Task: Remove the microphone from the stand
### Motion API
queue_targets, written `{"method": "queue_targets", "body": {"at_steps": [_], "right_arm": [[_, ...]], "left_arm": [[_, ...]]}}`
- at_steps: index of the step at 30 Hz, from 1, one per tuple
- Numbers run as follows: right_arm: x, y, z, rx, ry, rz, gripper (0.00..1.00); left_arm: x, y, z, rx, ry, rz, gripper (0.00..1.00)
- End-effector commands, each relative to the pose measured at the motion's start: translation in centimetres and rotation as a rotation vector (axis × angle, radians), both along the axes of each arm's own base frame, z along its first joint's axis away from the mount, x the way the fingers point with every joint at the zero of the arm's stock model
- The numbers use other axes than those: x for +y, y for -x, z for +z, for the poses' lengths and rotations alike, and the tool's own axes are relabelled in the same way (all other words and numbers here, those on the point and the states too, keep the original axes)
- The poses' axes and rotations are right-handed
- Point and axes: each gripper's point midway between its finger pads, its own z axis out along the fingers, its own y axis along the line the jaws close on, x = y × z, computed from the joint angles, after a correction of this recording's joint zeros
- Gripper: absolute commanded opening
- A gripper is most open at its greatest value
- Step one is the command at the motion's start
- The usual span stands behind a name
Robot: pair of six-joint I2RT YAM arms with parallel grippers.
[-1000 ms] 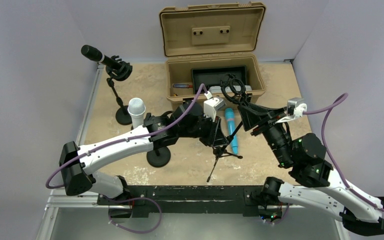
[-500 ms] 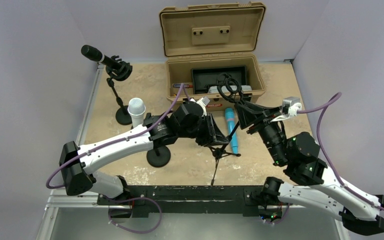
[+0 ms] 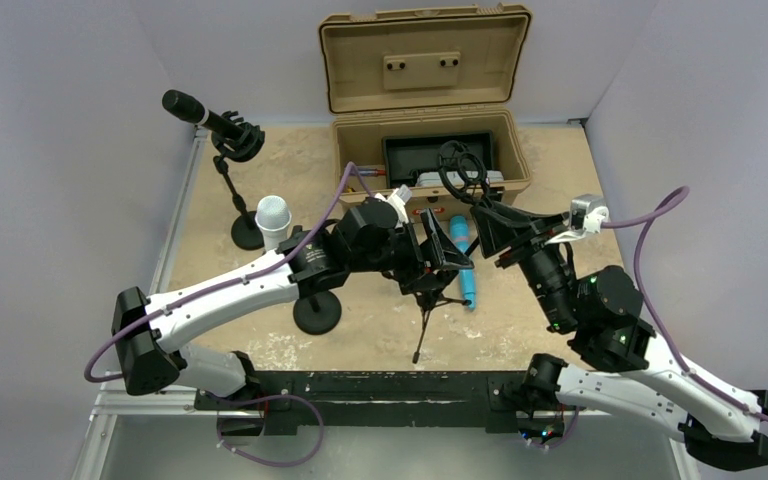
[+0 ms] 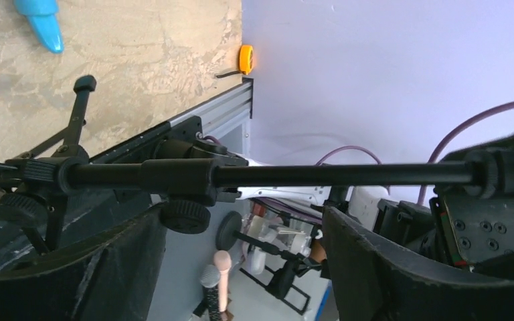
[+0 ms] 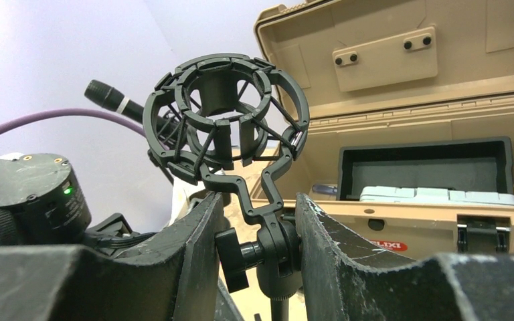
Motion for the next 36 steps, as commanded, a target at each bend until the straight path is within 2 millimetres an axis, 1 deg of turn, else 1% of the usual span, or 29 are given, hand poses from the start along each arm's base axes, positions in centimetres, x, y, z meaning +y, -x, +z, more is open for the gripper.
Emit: {"method": "queue_targets", "body": {"at_steps": [1,4,7,12,14,16,19,21,22,24,26,27,30,32,34,36], "right_arm": [[-1.3,-0.4,1.5,0.016,-0.096,-0.061,0.00],[-2.3,-1.1,0.8,0.071,-0.098,-0.142,0.00],[-3.5,-1.8,0.0,0.127,-0.088,-0.234,0.00],[-5.5,-2.5,-0.6,0.209,-0.080,-0.383,0.00],[-6.5,-2.7,-1.0,0.247,-0.077,-0.458,0.00],[-7.3,-2.9,-1.7,0.276,-0.066,-0.533,0.00],[-8.5,-3.2,-2.9,0.308,-0.048,-0.657,0.00],[-9.4,-3.5,-3.2,0.314,-0.036,-0.725,0.00],[-9.8,-3.7,-3.1,0.314,-0.030,-0.754,0.00],[-11.7,-4.5,-2.7,0.309,-0.022,-0.843,0.00],[-13.3,-5.3,-1.8,0.291,-0.007,-0.896,0.00],[-13.7,-5.4,-1.2,0.278,-0.008,-0.905,0.00],[-15.0,-5.0,0.7,0.244,-0.015,-0.948,0.00],[-16.0,-4.9,1.5,0.237,-0.009,-1.005,0.00],[-17.1,-5.0,2.1,0.235,-0.006,-1.074,0.00],[-18.6,-5.5,2.2,0.233,-0.006,-1.161,0.00]], "left_arm": [[1.6,-0.3,5.3,-0.241,0.042,-0.019,0.83],[2.3,-0.1,8.0,-0.405,0.024,-0.047,0.85],[2.3,0.8,10.3,-0.501,0.058,-0.117,0.85],[2.3,2.5,12.9,-0.624,0.132,-0.231,0.84],[2.5,3.1,13.6,-0.656,0.148,-0.265,0.84],[2.9,3.3,13.9,-0.680,0.150,-0.280,0.84],[3.7,3.4,14.4,-0.718,0.145,-0.278,0.84],[4.1,3.5,14.8,-0.742,0.148,-0.278,0.84],[4.4,3.6,15.1,-0.755,0.151,-0.277,0.84],[4.9,3.9,15.6,-0.776,0.156,-0.280,0.84],[5.5,4.2,15.9,-0.796,0.159,-0.285,0.84],[5.8,4.3,16.1,-0.804,0.160,-0.285,0.84],[6.8,4.7,16.3,-0.826,0.162,-0.282,0.84],[7.4,5.0,16.4,-0.835,0.166,-0.279,0.84],[7.9,5.2,16.3,-0.842,0.169,-0.273,0.84],[8.4,5.4,16.4,-0.849,0.175,-0.272,0.84]]}}
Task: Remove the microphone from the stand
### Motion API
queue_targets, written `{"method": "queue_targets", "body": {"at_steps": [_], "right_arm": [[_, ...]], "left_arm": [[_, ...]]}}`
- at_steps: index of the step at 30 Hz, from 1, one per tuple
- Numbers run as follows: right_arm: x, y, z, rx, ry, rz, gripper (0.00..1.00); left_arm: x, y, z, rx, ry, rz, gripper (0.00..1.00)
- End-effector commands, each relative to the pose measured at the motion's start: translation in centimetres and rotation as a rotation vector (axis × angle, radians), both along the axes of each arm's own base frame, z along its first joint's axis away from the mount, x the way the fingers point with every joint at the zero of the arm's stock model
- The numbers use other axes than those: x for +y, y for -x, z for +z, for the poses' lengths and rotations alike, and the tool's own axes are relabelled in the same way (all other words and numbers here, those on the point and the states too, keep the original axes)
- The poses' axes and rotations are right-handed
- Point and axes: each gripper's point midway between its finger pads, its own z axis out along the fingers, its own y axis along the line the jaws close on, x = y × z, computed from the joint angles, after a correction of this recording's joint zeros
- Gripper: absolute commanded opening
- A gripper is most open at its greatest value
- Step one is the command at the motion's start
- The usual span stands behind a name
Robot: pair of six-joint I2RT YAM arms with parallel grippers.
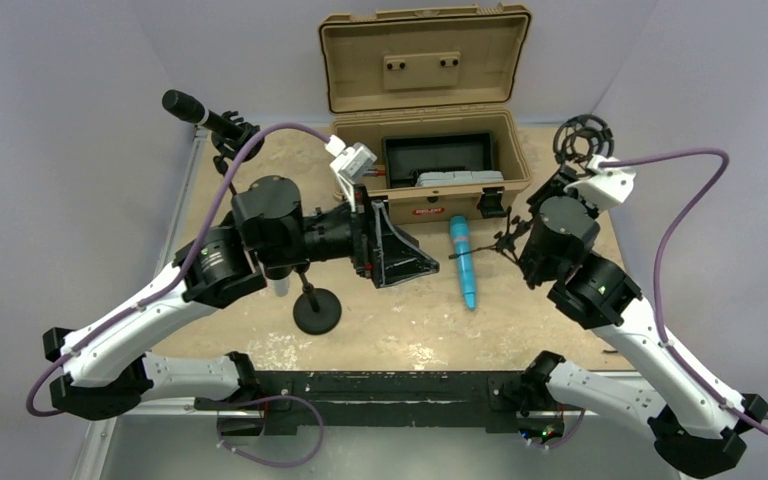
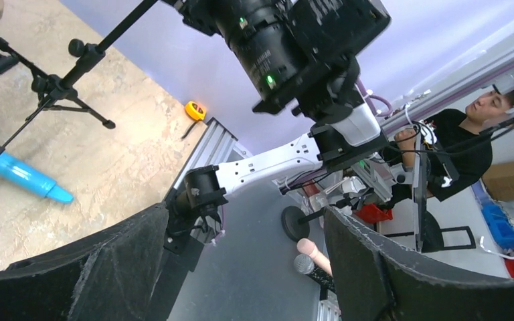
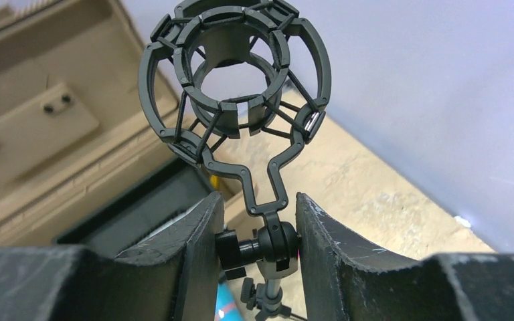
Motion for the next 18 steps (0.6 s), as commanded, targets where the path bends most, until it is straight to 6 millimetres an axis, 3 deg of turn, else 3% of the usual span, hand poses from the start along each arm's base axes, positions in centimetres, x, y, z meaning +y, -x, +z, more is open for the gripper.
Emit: {"method": "queue_targets", "body": {"at_steps": [1,6,12,18], "right_arm": [[-4.3,0.1,4.0,-0.116,-0.055,-0.224,0.00],[-8.7,-1.7,4.0,-0.176,-0.030,-0.384,0.00],[-9.5,-3.9,2.4,-0.165,-0.009,-0.457,0.00],[-10.7,-4.3,1.7,-0.211,0.042,-0.497,0.00]], "left_arm": [[1.5,0.8,1.0,-0.063,0.037,-0.013,0.84],[2.3,1.5,1.0,-0.071,0.055,-0.025,0.84],[3.3,2.0,1.3,-0.081,0.071,-0.026,0.84],[4.1,2.2,1.4,-0.087,0.079,-0.012,0.84]]}}
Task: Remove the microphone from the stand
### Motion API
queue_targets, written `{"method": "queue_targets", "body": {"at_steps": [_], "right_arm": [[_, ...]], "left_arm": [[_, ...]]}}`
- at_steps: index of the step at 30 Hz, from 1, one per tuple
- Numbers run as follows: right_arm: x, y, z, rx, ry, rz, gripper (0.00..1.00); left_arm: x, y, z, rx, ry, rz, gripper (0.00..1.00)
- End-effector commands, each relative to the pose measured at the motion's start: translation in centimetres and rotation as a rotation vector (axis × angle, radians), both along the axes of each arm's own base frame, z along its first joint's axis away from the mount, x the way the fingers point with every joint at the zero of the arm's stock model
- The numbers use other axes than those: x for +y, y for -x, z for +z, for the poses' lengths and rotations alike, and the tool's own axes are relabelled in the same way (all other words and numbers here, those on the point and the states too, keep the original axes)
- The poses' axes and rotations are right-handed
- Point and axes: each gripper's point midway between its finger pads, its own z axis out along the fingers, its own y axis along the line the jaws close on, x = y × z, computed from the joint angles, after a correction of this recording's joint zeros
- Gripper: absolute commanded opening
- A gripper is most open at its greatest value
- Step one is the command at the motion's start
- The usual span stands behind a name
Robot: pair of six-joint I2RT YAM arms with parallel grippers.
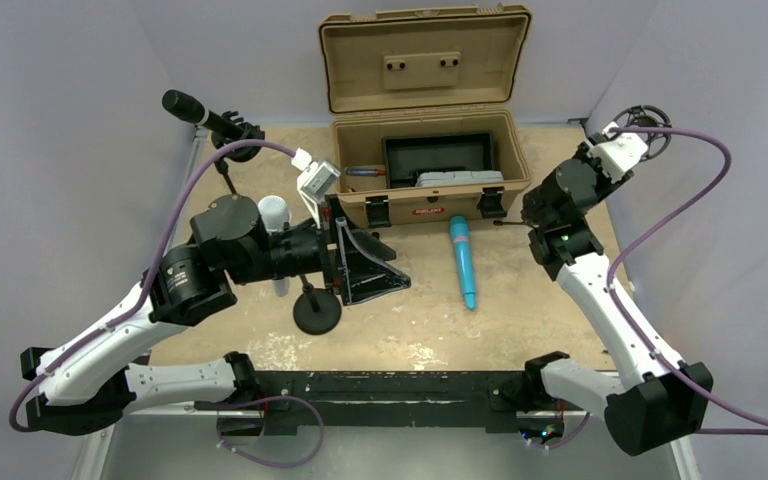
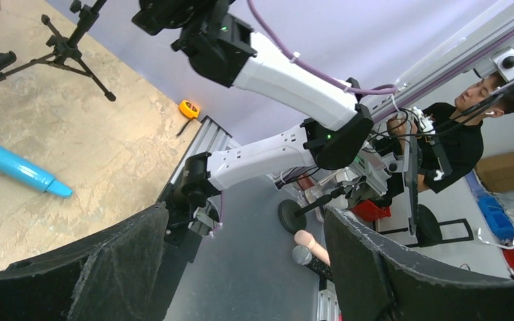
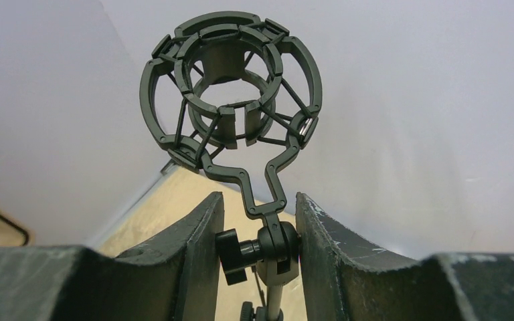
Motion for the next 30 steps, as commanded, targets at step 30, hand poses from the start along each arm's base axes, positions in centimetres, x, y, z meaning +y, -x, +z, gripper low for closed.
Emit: {"method": "queue_targets", "body": {"at_steps": [30], "right_arm": [[7.1,-5.4,-17.9,0.219,-0.090,0.146,0.00]], "left_arm": [[2.7,0.7,-0.3,-0.057,0.061,0.033,0.84]]}}
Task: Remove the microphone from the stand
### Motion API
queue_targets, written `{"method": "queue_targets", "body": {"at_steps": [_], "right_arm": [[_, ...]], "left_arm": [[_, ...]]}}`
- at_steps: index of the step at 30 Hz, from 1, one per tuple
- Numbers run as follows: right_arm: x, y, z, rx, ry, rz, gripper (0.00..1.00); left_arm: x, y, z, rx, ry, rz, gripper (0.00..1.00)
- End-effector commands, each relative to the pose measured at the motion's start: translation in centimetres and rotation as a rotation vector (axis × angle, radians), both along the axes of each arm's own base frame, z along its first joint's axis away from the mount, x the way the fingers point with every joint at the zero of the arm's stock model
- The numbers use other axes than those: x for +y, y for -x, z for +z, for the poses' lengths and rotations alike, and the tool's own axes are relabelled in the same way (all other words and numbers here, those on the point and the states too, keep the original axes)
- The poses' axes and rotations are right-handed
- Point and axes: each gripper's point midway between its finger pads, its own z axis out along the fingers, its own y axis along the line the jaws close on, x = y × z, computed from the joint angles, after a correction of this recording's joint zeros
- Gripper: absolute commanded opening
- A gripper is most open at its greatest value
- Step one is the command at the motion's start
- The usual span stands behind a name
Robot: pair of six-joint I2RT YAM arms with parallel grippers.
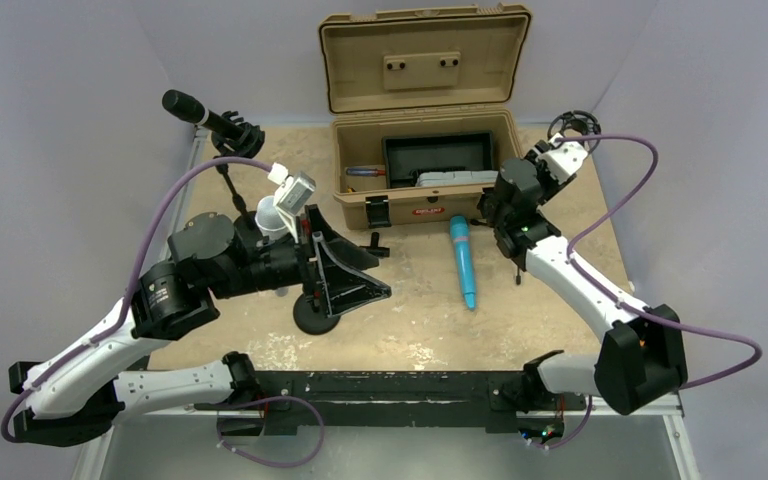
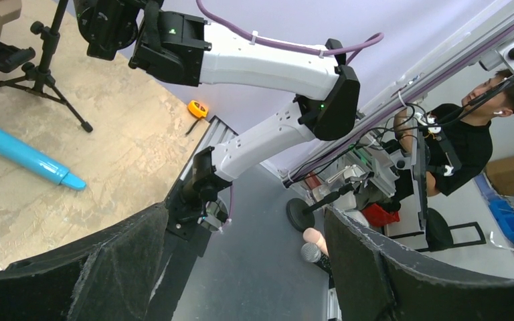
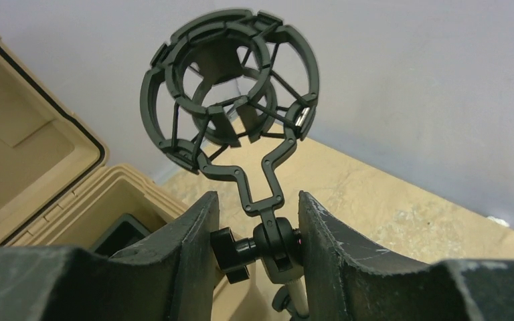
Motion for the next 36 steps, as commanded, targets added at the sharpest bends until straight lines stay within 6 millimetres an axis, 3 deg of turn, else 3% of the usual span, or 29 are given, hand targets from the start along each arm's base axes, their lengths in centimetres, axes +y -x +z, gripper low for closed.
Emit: {"method": "queue_targets", "body": {"at_steps": [1,8,12,13,15,18,21,28,33,36], "right_arm": [[0.3,1.3,-9.3,0.205,0.016,-0.012,0.00],[0.7,1.7,-9.3,0.194,-0.005,0.044,0.00],[1.9,0.9,-8.8,0.189,-0.044,0.125,0.00],[2.2,0.9,-8.5,0.180,-0.063,0.141,0.02],[2.6,0.9,-7.7,0.160,-0.095,0.175,0.17],[3.0,1.1,-5.5,0.110,-0.118,0.218,0.57],[3.4,1.3,-2.6,0.065,-0.129,0.277,0.73],[4.8,2.4,2.7,0.042,-0.161,0.417,0.78],[4.3,3.4,8.9,-0.032,-0.137,0.444,0.78],[5.1,3.5,11.7,-0.084,-0.117,0.512,0.77]], "left_arm": [[0.3,0.0,0.4,-0.022,0.043,0.008,0.84],[0.5,0.0,-0.4,-0.012,0.041,0.013,0.84],[0.8,0.1,-0.6,-0.012,0.045,0.018,0.83],[0.8,0.1,-0.7,-0.012,0.045,0.019,0.84],[0.9,0.0,-0.7,-0.015,0.045,0.023,0.84],[1.0,0.1,-0.7,-0.021,0.043,0.023,0.84],[1.0,0.0,-0.6,-0.028,0.042,0.024,0.84],[1.0,-0.1,-0.4,-0.036,0.039,0.030,0.84],[0.9,-0.2,-0.1,-0.049,0.039,0.030,0.84],[0.9,-0.2,0.2,-0.063,0.039,0.030,0.86]]}}
